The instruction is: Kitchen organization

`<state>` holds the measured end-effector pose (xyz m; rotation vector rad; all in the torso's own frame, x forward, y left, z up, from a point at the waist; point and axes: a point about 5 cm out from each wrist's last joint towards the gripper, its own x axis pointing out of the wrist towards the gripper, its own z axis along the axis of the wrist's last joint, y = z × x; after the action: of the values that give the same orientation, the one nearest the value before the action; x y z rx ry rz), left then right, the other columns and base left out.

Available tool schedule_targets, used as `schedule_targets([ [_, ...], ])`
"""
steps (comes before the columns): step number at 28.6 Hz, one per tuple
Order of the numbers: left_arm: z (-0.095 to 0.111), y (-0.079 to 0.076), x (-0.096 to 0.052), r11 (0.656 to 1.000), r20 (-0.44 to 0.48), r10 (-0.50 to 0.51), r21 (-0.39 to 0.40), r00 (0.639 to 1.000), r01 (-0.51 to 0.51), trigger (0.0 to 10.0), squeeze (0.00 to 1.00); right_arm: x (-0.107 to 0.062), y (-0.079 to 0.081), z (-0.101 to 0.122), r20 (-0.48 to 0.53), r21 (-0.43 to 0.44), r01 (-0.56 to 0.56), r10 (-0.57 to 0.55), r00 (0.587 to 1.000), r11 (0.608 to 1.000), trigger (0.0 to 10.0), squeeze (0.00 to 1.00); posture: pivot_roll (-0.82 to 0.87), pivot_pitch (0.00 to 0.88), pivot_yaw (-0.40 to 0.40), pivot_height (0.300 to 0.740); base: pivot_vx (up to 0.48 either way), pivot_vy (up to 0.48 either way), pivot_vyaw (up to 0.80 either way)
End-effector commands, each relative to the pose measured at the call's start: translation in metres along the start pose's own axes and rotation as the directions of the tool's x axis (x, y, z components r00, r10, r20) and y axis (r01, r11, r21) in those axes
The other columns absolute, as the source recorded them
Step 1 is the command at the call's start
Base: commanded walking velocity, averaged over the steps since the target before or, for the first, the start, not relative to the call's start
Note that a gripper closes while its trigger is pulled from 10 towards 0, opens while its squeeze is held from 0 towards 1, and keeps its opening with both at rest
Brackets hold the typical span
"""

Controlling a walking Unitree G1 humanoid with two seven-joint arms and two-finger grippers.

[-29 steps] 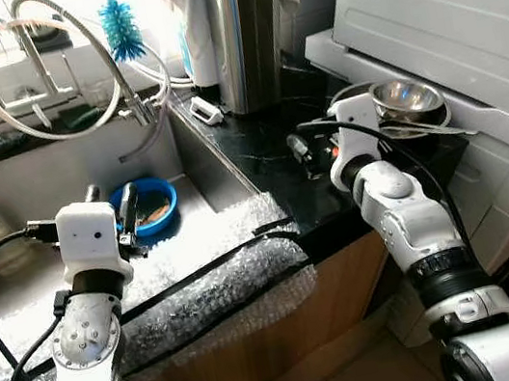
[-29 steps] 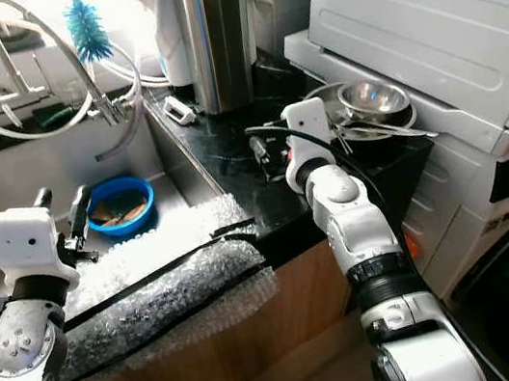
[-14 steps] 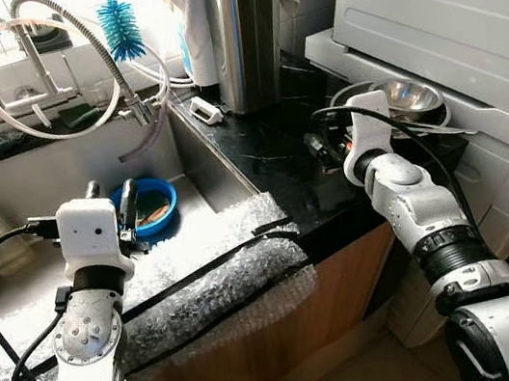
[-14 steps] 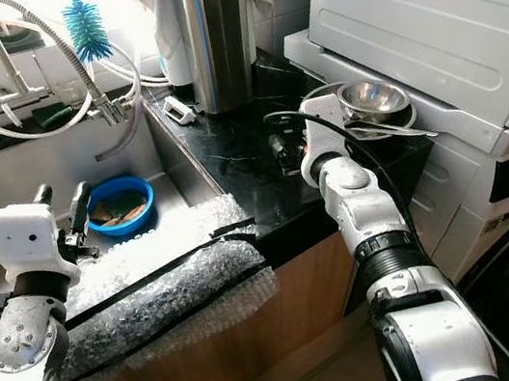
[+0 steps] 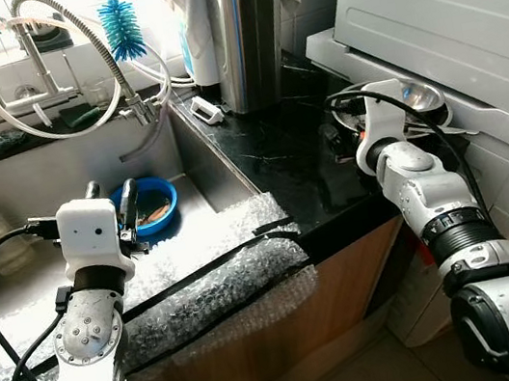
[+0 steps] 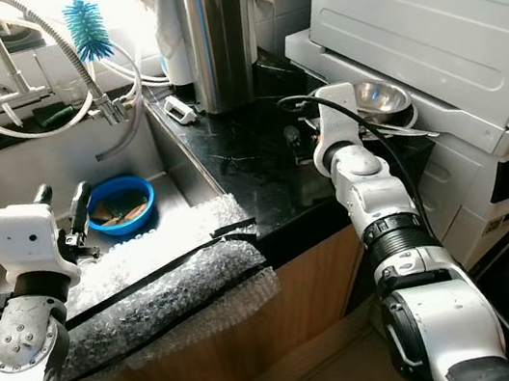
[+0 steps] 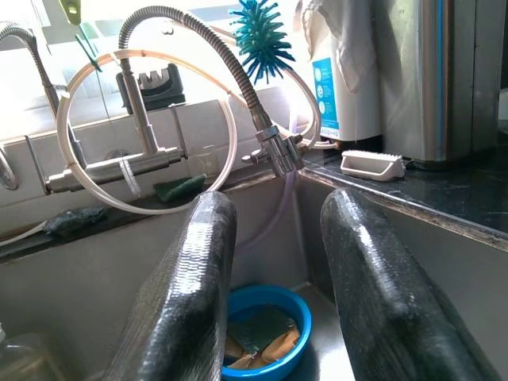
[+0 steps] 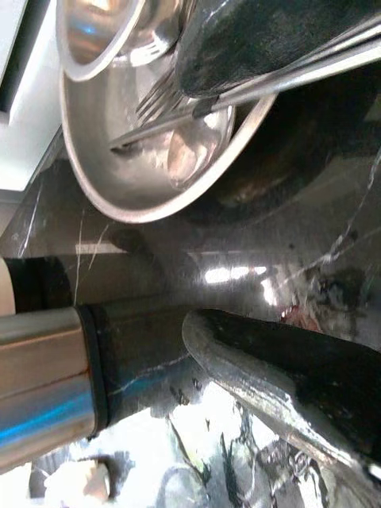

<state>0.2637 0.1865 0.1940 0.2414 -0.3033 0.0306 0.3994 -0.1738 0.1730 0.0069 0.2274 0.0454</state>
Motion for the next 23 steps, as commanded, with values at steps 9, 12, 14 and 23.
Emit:
schedule_targets([
  [9, 0.002, 0.000, -0.001, 1.000, 0.009, 0.006, 0.008, 1.000, -0.006, 10.0, 0.00, 0.002, -0.005, 0.008, 0.005, 0.010, -0.003, 0.003, 1.000, 1.000, 10.0, 0.00, 0.00, 0.000, -0.041, 0.740, 0.000, 0.000, 0.00],
  [12, 0.002, 0.000, -0.001, 1.000, 0.010, 0.007, 0.008, 1.000, -0.007, 10.0, 0.00, 0.002, -0.005, 0.011, 0.022, 0.013, -0.007, 0.007, 1.000, 1.000, 10.0, 0.00, 0.00, 0.000, -0.041, 0.740, 0.000, 0.000, 0.00],
  [14, 0.002, 0.000, -0.001, 1.000, 0.012, 0.007, 0.007, 1.000, -0.007, 10.0, 0.00, 0.002, -0.005, 0.020, 0.063, 0.029, -0.013, 0.011, 0.998, 0.999, 10.0, 0.00, 0.00, 0.000, -0.039, 0.740, 0.000, 0.000, 0.00],
  [23, 0.002, -0.001, 0.000, 1.000, 0.014, 0.004, 0.004, 1.000, -0.004, 10.0, 0.00, 0.001, -0.008, 0.035, 0.131, 0.039, -0.025, 0.020, 0.991, 0.999, 10.0, 0.00, 0.00, 0.000, -0.040, 0.740, 0.000, 0.000, 0.00],
])
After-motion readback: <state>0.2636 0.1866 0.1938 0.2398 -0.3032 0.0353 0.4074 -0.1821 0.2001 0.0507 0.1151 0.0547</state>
